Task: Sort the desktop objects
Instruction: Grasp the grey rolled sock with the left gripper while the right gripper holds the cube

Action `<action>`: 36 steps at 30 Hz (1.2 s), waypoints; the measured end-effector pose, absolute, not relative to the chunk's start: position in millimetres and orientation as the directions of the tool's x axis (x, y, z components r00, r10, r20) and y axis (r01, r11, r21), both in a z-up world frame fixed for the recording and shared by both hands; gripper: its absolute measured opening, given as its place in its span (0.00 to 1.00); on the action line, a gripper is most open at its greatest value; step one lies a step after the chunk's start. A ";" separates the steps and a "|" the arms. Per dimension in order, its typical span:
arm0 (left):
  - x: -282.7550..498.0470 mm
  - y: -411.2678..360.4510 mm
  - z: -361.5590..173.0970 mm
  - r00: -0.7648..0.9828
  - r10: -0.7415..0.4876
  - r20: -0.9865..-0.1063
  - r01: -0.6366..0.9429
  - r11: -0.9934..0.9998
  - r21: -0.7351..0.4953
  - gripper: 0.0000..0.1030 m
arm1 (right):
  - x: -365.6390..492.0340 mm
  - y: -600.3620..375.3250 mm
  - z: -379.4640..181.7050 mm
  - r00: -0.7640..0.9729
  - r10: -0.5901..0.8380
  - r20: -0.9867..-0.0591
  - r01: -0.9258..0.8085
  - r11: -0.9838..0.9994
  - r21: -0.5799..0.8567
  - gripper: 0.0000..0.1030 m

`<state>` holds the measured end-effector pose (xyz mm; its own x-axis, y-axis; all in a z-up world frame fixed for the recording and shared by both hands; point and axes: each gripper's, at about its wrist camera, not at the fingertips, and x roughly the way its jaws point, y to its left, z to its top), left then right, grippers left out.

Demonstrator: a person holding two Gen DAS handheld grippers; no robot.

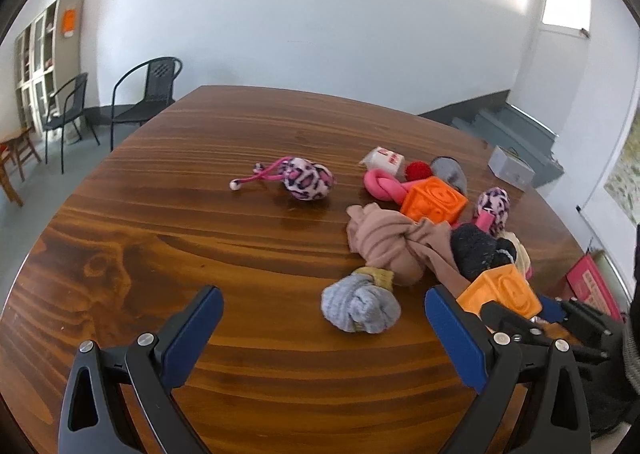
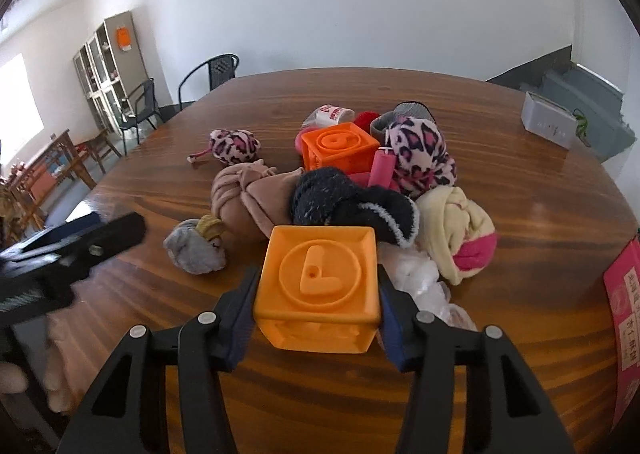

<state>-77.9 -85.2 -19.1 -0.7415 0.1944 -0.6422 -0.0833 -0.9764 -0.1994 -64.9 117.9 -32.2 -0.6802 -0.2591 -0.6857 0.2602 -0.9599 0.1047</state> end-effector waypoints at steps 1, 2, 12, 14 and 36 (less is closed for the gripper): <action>-77.9 -82.8 -19.4 -0.743 0.198 -0.639 -0.092 -0.976 -0.195 0.99 | -60.1 121.4 -27.6 -0.689 -0.270 -0.673 0.263 -0.958 0.115 0.55; -77.9 -80.2 -19.9 -0.745 0.201 -0.636 -0.101 -0.976 -0.190 0.99 | -55.6 125.0 -23.4 -0.699 -0.277 -0.659 0.263 -0.957 0.123 0.55; -100.7 -47.3 -32.4 -0.704 0.208 -0.679 -0.169 -0.978 -0.125 0.99 | -35.7 157.9 -18.5 -0.725 -0.302 -0.619 0.218 -0.953 0.209 0.55; -107.6 -41.2 -35.1 -0.693 0.201 -0.692 -0.176 -0.978 -0.109 0.99 | -33.3 160.3 -16.3 -0.732 -0.309 -0.607 0.219 -0.951 0.220 0.55; -82.9 -63.0 -14.4 -0.753 0.214 -0.622 -0.150 -0.977 -0.154 0.57 | -11.9 184.4 3.7 -0.792 -0.390 -0.470 0.246 -0.908 0.340 0.55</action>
